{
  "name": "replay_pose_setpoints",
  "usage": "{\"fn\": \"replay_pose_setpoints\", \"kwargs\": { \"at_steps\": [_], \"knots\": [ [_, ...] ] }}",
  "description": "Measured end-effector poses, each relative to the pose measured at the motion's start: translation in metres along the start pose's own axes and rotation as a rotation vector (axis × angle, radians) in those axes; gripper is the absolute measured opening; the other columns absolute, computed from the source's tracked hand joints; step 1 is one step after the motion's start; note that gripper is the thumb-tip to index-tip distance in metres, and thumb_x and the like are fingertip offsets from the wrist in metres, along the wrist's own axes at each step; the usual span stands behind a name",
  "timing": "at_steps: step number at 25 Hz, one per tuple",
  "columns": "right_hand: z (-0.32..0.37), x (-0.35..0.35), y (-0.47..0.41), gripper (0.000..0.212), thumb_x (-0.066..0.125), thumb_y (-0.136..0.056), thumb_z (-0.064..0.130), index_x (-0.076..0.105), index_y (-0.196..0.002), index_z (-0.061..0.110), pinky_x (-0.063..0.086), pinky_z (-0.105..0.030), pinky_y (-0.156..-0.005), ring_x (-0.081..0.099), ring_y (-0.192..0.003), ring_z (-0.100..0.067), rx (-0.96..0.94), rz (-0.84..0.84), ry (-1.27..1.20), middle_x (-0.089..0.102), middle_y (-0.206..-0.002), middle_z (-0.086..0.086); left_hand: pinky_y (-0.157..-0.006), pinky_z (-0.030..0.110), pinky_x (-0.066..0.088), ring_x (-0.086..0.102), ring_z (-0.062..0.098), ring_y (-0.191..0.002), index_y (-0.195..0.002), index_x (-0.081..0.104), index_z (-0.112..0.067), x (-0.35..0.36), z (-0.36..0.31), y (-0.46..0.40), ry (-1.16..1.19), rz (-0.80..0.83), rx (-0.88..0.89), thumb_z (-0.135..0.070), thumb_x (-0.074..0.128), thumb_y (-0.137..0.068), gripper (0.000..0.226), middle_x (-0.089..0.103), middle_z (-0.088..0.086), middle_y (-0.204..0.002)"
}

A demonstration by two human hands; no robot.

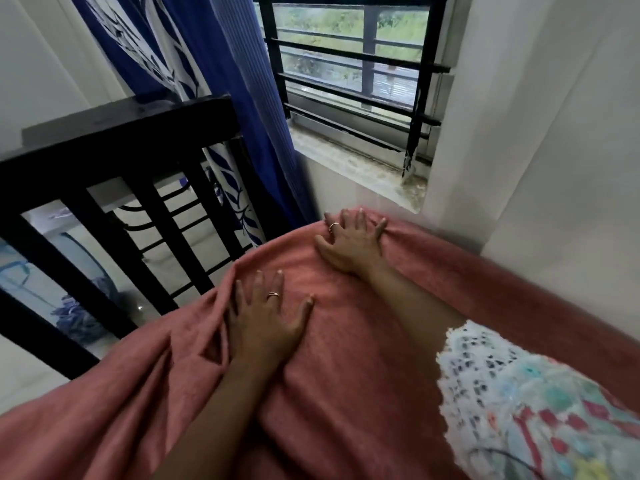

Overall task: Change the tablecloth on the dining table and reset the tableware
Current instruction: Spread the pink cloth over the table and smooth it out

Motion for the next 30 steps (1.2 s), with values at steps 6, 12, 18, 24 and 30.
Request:
{"fn": "replay_pose_setpoints", "kwargs": {
  "at_steps": [6, 12, 18, 24, 30],
  "knots": [
    [-0.091, -0.061, 0.176, 0.051, 0.039, -0.093, 0.050, 0.044, -0.136, 0.024, 0.027, -0.055, -0.108, 0.037, -0.130, -0.035, 0.379, -0.295, 0.084, 0.037, -0.141, -0.013, -0.117, 0.051, 0.005, 0.004, 0.036, -0.145, -0.150, 0.015, -0.022, -0.018, -0.023, 0.012, -0.234, -0.082, 0.135, -0.052, 0.026, -0.097, 0.062, 0.014, 0.010, -0.158],
    [-0.211, -0.059, 0.305, 0.075, 0.023, -0.082, 0.072, 0.044, -0.136, 0.025, 0.035, -0.054, -0.104, 0.040, -0.129, -0.035, 0.722, -0.143, 0.055, 0.044, -0.138, -0.013, -0.116, 0.050, 0.004, -0.002, 0.028, -0.147, -0.151, 0.010, -0.024, -0.017, -0.180, 0.084, 0.110, 0.028, 0.489, -0.069, 0.018, -0.085, 0.080, 0.006, 0.003, -0.159],
    [-0.240, -0.083, 0.295, 0.057, 0.028, -0.091, 0.063, 0.057, -0.117, 0.021, 0.044, -0.039, -0.094, 0.058, -0.111, -0.029, 0.601, -0.081, -0.114, 0.063, -0.119, -0.010, -0.112, 0.063, -0.005, -0.011, 0.029, -0.146, -0.150, 0.004, -0.035, 0.035, -0.270, 0.101, 0.017, 0.273, 0.581, -0.071, 0.030, -0.085, 0.078, -0.004, -0.006, -0.159],
    [-0.240, -0.058, 0.408, 0.059, 0.038, -0.083, 0.054, 0.050, -0.134, 0.028, 0.021, -0.067, -0.103, 0.038, -0.131, -0.042, 0.754, -0.343, 0.119, 0.046, -0.142, -0.016, -0.103, 0.073, -0.003, -0.012, 0.030, -0.145, -0.147, -0.006, -0.043, 0.049, -0.266, 0.126, -0.034, 0.160, 0.443, -0.086, 0.015, -0.072, 0.089, -0.011, -0.010, -0.158],
    [-0.239, -0.057, 0.447, 0.059, 0.035, -0.079, 0.053, 0.065, -0.119, 0.021, 0.045, -0.063, -0.084, 0.058, -0.107, -0.043, 0.732, -0.309, 0.156, 0.059, -0.123, -0.019, -0.099, 0.052, 0.036, 0.037, 0.032, -0.127, -0.150, 0.017, -0.032, 0.027, -0.247, 0.140, -0.027, -0.042, 0.369, -0.085, 0.009, -0.068, 0.098, 0.034, 0.005, -0.144]
  ]
}}
Point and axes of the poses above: each hand's wrist, its own y-axis away from the middle knuckle, its own x-axis out of the palm, z = x × y, the point moved 5 cm from there along -y, towards the middle knuckle
